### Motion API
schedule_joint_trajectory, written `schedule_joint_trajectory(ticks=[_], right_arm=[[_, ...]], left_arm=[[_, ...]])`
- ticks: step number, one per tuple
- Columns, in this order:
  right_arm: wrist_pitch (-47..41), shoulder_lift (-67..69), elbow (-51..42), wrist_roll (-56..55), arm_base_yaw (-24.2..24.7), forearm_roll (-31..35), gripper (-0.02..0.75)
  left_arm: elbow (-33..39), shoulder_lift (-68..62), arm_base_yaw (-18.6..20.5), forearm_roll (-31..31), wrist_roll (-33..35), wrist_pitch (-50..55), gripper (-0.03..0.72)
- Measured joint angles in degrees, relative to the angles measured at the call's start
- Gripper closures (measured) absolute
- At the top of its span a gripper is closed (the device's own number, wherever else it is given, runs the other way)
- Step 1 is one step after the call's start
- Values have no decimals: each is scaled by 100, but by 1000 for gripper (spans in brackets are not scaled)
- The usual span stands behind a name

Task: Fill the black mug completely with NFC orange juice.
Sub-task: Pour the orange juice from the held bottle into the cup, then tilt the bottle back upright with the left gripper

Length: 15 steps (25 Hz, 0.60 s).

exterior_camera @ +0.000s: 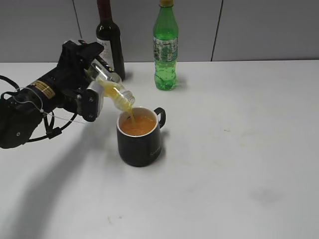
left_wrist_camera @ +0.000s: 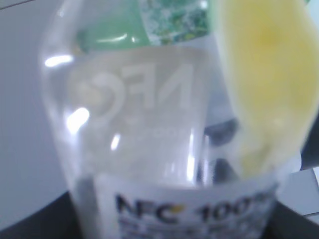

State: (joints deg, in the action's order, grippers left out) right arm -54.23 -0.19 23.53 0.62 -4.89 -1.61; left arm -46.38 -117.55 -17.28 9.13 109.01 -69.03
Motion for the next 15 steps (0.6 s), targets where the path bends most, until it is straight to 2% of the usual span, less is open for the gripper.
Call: schedule_joint_trajectory(ticks=[15], right_arm=[[0, 0, 0, 0, 0, 0, 144]], left_arm=[[0, 0, 0, 308, 859, 0, 221]])
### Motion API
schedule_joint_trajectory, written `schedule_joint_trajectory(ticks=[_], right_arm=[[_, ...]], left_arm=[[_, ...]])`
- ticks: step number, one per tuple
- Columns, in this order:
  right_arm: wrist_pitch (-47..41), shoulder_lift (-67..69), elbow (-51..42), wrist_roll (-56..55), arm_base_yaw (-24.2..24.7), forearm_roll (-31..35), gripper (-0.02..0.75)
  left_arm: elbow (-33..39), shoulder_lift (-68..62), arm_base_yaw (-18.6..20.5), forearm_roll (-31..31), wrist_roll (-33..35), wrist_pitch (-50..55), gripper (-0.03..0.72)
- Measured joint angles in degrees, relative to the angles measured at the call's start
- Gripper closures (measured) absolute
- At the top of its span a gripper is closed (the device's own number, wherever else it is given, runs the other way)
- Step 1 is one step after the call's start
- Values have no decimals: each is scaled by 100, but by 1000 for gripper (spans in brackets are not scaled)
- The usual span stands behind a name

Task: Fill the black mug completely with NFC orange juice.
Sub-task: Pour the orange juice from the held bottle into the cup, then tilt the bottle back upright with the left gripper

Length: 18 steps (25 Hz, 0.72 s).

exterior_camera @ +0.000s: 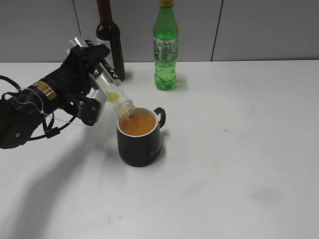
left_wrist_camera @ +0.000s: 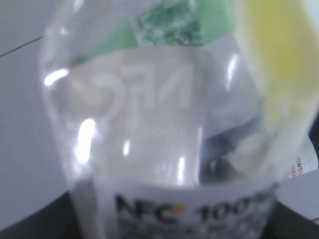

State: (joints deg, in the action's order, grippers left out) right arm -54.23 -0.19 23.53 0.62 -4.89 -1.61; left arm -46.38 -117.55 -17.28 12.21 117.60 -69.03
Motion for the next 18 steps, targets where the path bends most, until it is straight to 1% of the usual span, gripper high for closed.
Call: schedule_joint_trajectory(ticks=[16, 18], right_arm=[[0, 0, 0, 0, 0, 0, 144], [0, 0, 0, 0, 0, 0, 144]], left_arm=[[0, 0, 0, 19, 75, -29, 221], [0, 0, 0, 19, -44, -29, 221]])
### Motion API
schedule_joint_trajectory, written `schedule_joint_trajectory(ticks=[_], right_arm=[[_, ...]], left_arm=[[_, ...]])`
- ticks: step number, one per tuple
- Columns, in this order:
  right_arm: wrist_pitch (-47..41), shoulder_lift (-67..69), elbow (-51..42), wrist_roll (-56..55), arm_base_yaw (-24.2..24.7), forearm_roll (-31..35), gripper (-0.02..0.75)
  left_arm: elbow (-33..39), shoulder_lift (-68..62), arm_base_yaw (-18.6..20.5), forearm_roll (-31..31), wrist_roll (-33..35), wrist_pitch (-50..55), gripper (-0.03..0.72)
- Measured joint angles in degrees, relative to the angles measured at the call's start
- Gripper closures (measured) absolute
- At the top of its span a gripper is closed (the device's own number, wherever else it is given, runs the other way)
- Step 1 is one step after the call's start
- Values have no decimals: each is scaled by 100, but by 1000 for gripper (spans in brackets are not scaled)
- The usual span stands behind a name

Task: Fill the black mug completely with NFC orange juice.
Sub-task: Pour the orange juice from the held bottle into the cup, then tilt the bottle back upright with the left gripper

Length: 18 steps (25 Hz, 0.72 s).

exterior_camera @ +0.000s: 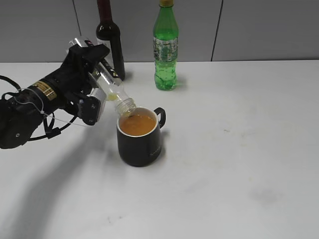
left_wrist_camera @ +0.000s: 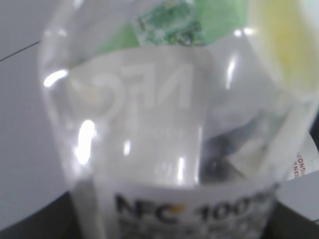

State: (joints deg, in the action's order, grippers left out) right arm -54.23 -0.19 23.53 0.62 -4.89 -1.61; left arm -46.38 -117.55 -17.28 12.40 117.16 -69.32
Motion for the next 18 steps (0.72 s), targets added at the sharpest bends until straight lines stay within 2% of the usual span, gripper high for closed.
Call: schedule_joint_trajectory(ticks=[3, 7, 12, 18], right_arm=[[0, 0, 0, 0, 0, 0, 144], [0, 0, 0, 0, 0, 0, 144], [0, 0, 0, 0, 0, 0, 144], [0, 0, 0, 0, 0, 0, 144]], left_arm=[[0, 0, -11, 0, -591, 5, 221], [0, 0, -22, 6, -1893, 5, 221], [-2, -150, -30, 26, -3691, -1, 221], [-6, -522, -32, -75, -6343, 11, 221]])
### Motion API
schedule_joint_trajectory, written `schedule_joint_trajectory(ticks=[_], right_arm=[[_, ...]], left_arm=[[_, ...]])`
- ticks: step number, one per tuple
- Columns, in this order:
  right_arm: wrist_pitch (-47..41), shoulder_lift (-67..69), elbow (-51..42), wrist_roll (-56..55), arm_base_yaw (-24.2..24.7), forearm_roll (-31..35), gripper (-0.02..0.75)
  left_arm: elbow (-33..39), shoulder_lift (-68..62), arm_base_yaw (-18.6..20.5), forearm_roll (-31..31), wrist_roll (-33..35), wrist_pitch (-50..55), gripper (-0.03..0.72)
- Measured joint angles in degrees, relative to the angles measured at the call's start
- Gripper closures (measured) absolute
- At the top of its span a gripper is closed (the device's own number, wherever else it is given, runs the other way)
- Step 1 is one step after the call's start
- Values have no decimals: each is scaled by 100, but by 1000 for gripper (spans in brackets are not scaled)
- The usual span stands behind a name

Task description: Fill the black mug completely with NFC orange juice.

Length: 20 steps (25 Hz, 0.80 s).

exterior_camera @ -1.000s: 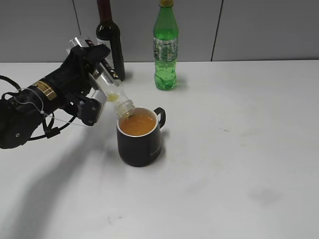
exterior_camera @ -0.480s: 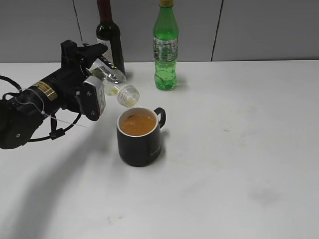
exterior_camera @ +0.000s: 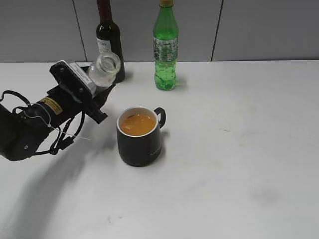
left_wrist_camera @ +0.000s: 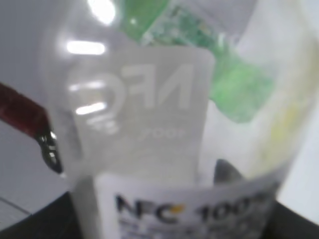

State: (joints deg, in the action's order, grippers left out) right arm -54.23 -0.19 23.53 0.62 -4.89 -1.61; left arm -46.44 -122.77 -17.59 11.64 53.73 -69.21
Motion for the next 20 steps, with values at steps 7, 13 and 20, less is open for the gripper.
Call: schedule_joint_trajectory(ticks=[7, 13, 20], right_arm=[[0, 0, 0, 0, 0, 0, 144], [0, 0, 0, 0, 0, 0, 144], [2, 0, 0, 0, 0, 0, 144]], left_arm=[[0, -66, 6, -1164, -3564, 10, 221], [-312, -68, 185, -1600, -4365, 532, 221], [-981, -137, 644, -1617, -4455, 1262, 221]])
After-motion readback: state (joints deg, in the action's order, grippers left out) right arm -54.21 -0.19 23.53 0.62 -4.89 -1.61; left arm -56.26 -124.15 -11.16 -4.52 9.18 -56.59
